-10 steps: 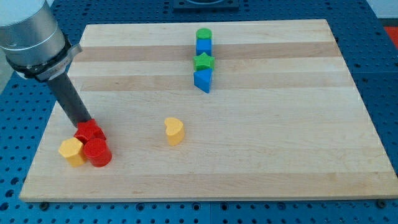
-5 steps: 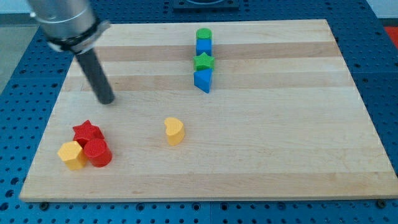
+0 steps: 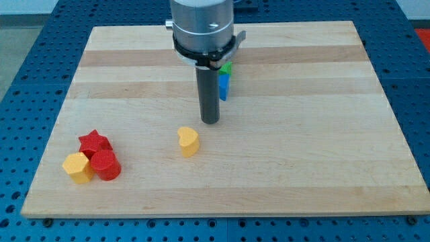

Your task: Slide the red star and yellow heart into the group of blocks

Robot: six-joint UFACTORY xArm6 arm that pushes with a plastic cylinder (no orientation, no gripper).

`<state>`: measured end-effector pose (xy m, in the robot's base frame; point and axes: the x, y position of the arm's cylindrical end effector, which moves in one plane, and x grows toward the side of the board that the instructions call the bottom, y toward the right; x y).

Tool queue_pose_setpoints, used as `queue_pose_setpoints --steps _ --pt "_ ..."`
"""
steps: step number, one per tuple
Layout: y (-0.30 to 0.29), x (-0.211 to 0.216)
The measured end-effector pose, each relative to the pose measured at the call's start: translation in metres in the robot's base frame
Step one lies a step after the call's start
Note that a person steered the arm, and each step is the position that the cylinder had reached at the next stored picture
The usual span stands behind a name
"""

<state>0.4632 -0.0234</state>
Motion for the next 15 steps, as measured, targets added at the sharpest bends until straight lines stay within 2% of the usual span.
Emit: queue_pose_setpoints --steps 1,2,8,12,14,15 --pt "0.000 0.029" --pt "0.000 0.037" --pt "-0.070 0.041" --pt "-0.052 0.099" --pt "-0.059 0.099" --pt "-0.066 0.084"
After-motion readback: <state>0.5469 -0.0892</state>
